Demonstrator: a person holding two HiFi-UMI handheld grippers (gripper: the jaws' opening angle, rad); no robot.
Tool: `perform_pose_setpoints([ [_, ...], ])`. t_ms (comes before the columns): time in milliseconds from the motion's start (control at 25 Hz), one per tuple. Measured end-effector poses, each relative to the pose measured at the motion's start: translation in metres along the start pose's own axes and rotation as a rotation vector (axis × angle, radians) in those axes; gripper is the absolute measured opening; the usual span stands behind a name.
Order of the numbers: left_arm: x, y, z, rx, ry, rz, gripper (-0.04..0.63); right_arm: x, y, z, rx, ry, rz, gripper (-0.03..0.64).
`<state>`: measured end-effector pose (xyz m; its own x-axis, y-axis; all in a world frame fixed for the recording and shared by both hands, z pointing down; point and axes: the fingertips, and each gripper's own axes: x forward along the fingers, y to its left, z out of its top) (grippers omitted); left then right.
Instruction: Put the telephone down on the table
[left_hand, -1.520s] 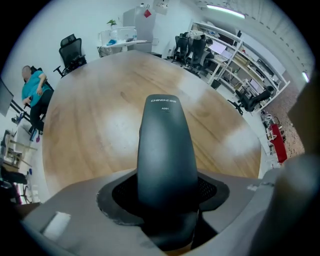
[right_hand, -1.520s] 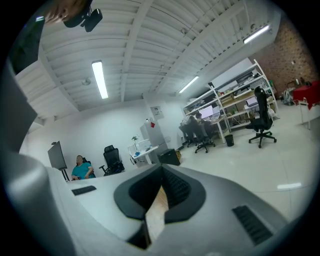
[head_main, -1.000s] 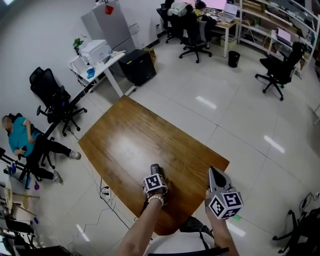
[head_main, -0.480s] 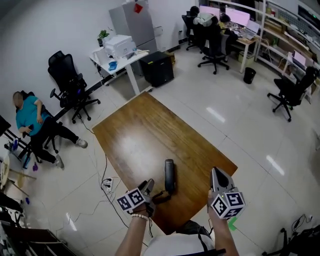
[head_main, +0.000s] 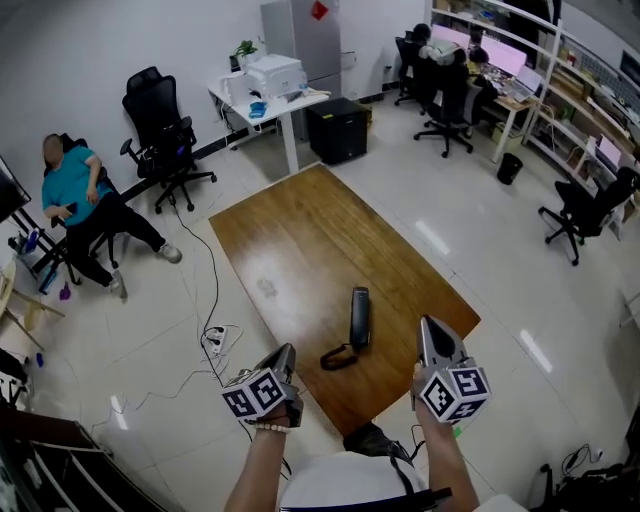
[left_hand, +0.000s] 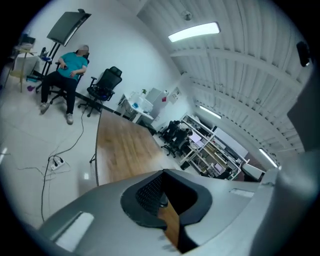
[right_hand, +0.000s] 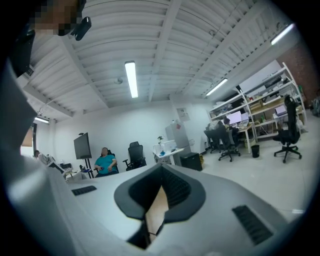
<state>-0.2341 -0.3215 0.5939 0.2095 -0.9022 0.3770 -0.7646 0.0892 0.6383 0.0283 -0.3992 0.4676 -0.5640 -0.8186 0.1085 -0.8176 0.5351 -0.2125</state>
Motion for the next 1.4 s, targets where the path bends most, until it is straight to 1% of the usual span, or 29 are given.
perform_pose_setpoints([
  [160, -0.036, -0.014, -0.003, 0.113, -0.012, -0.036, 0.000, -0.023, 0.036, -0.003, -0.047, 0.016, 0.010, 0.011],
  [240, -0.053, -0.018, -0.007, 0.142, -0.014, -0.053, 0.000, -0.037, 0.054, -0.005, -0.066, 0.023, 0.008, 0.011],
  [360, -0.074, -0.022, -0.013, 0.141, -0.011, -0.089, 0.000, -0.057, 0.080, -0.015, -0.087, 0.048, -0.006, 0.011],
  [480, -0.087, -0.029, -0.031, 0.141, 0.019, -0.123, 0.000, -0.082, 0.099, -0.027, -0.102, 0.090, -0.027, 0.011],
  [640, -0.097, -0.047, -0.063, 0.126, 0.068, -0.174, 0.000, -0.114, 0.105, -0.035, -0.119, 0.120, -0.055, 0.011],
  [800, -0.104, -0.071, -0.085, 0.158, 0.116, -0.207, 0.000, -0.135, 0.106, -0.030, -0.118, 0.117, -0.062, 0.011],
  [920, -0.108, -0.087, -0.097, 0.201, 0.124, -0.195, 0.000, -0.149, 0.100, -0.031, -0.112, 0.115, -0.041, 0.011],
  [1040, -0.119, -0.101, -0.098, 0.226, 0.094, -0.169, 0.000, -0.160, 0.098, -0.033, -0.093, 0.112, 0.000, 0.011],
  [1200, -0.142, -0.117, -0.102, 0.234, 0.051, -0.130, 0.000, -0.176, 0.097, -0.033, -0.076, 0.107, 0.054, 0.011],
  [1400, -0.169, -0.136, -0.127, 0.255, 0.030, -0.084, 0.000, -0.202, 0.088, -0.039, -0.054, 0.102, 0.109, 0.011],
])
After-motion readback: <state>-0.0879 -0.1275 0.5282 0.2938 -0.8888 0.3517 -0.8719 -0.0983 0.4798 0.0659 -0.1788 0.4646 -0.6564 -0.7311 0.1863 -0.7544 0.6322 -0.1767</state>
